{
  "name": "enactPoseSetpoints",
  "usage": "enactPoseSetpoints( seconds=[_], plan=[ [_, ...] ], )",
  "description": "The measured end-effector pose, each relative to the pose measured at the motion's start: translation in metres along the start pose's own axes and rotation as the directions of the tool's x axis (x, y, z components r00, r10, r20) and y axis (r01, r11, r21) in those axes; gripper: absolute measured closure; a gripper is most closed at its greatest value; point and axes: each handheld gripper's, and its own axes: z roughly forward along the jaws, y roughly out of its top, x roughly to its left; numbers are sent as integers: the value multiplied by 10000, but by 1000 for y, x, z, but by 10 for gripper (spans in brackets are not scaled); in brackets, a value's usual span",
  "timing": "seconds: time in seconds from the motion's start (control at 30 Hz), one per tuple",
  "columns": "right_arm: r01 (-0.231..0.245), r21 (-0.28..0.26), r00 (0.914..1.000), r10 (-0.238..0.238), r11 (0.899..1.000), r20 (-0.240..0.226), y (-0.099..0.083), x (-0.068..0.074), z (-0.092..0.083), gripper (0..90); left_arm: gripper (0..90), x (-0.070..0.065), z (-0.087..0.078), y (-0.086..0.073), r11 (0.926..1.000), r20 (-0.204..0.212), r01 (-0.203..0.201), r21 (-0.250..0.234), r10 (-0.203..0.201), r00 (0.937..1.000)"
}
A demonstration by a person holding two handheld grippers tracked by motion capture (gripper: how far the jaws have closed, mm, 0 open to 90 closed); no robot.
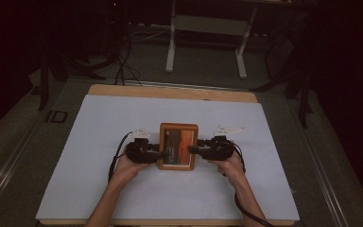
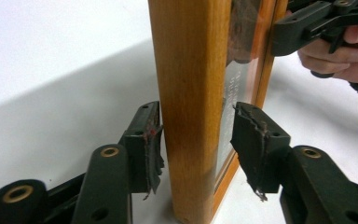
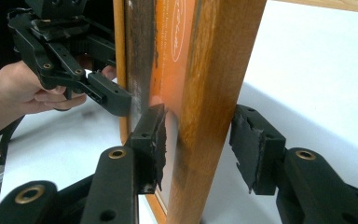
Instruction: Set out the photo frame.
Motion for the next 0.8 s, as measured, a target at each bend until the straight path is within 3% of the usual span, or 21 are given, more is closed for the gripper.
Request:
enactPoseSetpoints(
  seconds=[0.7, 0.8],
  plan=[
    [236, 270, 9994, -242, 9994, 245, -3, 5, -30, 479, 459, -1, -23, 3, 9992, -146, 91, -385, -96, 9998],
    [178, 286, 9992, -188, 9994, 348, -7, 4, -38, 478, 453, -6, -30, 6, 9989, -482, -160, -436, 139, 9987]
  ],
)
